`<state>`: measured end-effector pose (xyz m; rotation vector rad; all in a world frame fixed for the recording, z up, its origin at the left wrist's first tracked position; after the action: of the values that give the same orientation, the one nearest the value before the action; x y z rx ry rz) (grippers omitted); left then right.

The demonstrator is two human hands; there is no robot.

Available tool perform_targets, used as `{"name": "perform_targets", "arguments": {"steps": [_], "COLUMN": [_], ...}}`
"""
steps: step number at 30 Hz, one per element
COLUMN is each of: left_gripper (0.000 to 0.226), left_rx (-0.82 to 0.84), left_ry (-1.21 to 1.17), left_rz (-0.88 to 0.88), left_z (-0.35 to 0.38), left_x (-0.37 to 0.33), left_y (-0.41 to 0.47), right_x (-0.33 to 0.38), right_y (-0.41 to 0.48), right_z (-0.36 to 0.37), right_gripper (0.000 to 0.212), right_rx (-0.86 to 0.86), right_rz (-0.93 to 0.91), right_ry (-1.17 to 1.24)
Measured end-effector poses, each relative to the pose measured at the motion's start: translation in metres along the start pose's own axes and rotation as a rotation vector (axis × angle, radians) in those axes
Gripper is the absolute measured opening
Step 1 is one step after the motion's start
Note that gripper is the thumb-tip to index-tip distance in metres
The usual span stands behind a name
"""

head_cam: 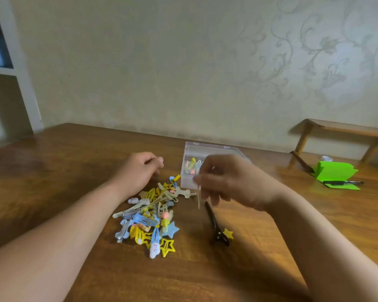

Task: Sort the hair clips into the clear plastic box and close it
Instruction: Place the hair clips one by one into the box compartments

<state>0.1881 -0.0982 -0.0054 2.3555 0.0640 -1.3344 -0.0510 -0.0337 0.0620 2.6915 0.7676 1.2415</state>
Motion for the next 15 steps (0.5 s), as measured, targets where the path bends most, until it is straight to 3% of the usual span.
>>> {"name": "perform_targets", "arguments": {"steps": [4,7,10,15], "left_gripper": [0.028,0.028,0.028,0.028], "left_rx": [0.002,0.004,0.004,0.018], "left_ry": [0.009,-0.001,0.001,0.008], "left_rz": [0.002,0.007,0.011,0.01], "left_z": [0.0,0.001,0.001,0.003], "left_x": [-0.002,-0.005,-0.004,-0.001], "left_y": [-0.002,-0.004,-0.003,0.0], "right_x": [-0.04,-0.072,-0.094,-0.11], "right_y": [0.005,0.005,0.003,0.012], "right_z": [-0.049,-0.07,-0.082,-0.089], "right_gripper": [0.018,0.012,0.01,0.009], "right_rx": [-0.408,-0.627,-0.741,-0.814], "right_rz": [0.123,0.227,0.267,0.281], "right_ry": [0.315,0.392,0.295,-0.08]}}
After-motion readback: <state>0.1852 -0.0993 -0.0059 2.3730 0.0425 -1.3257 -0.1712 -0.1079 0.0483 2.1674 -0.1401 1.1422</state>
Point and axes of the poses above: each hand's wrist, its own y-axis towards the middle knuckle, its own z-axis out of the palm, x = y × z, the point moved 6 cm from there along y, towards the middle knuckle, and after that the axes turned 12 degrees about -x, right-handed, at the moved point
